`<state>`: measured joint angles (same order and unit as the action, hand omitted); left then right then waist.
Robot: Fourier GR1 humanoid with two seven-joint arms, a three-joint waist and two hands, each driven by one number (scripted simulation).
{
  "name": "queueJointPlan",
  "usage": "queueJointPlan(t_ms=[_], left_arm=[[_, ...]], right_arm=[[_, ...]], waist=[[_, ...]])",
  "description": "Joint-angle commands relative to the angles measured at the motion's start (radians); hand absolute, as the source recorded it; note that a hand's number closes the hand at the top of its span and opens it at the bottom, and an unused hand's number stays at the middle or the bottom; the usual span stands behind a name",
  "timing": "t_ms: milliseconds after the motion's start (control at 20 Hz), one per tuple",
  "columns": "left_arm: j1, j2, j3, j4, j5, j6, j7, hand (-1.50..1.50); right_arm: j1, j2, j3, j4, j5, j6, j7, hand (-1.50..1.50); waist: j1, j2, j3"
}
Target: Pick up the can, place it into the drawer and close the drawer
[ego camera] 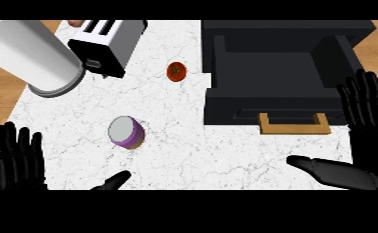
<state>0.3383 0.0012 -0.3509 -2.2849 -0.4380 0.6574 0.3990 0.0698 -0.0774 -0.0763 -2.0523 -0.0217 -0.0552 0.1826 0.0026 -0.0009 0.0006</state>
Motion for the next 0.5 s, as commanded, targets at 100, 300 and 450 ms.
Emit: queueJointPlan(t_ms=[100,300,450], left_arm=[[-0.035,-0.001,-0.118,0.066,-0.099,0.123,0.054,-1.50],[-0.122,-0.001,-0.036,0.174,-0.016,0.110,0.035,-1.50],[-0.200,-0.001,0.024,0.247,0.039,0.090,0.032,-1.50]], right_arm=[[0.002,-0.004,-0.022,-0.043,-0.005,-0.003,0.040,-1.50],[0.075,-0.018,-0.068,-0.017,-0.054,0.062,-0.058,-1.50],[-0.035,-0.026,-0.061,0.017,-0.039,0.039,0.000,-1.50]], waist=[[-0.003,0.000,-0.001],[-0.007,0.001,0.000],[-0.004,0.001,-0.001]])
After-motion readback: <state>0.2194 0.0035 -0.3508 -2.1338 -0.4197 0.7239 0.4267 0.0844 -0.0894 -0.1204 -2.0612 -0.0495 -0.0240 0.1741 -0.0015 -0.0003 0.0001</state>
